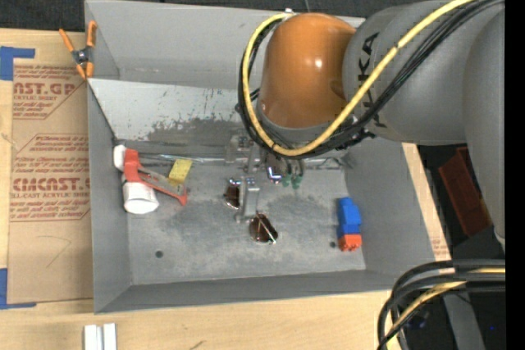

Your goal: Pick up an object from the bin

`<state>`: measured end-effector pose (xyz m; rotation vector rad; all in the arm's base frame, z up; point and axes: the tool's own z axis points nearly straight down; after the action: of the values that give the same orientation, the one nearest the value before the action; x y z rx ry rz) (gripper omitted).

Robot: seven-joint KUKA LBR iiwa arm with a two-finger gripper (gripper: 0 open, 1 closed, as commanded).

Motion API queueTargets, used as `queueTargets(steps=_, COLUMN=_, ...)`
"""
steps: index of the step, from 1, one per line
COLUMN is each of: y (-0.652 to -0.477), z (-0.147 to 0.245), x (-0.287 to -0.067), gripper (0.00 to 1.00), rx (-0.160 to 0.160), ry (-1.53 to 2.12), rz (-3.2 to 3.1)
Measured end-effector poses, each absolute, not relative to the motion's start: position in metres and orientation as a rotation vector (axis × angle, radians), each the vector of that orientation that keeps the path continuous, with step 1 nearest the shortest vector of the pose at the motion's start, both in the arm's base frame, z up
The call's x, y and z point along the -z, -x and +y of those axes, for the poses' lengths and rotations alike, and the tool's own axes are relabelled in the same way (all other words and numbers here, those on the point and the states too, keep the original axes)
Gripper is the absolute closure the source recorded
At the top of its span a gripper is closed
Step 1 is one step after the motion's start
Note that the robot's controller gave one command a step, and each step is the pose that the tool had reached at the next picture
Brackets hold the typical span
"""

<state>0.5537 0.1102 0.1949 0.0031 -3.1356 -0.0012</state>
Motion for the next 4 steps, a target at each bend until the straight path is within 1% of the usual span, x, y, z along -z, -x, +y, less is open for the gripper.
queueTargets(steps=1, y=-0.555, z=0.109, x=-0.2, gripper=0.0, rx=0.002, ry=0.0, rz=-3.143)
queueTargets(steps=2, y=-0.557, z=0.092, x=-0.147, gripper=0.0, rx=0.004, ry=0.121, rz=-3.142)
queueTargets(steps=3, y=-0.546, z=0.074, x=-0.124, gripper=0.0, rx=0.002, ry=0.267, rz=-3.124)
queueTargets(steps=4, y=-0.55, z=0.054, x=-0.14, gripper=0.0, rx=0.004, ry=0.245, rz=-3.137)
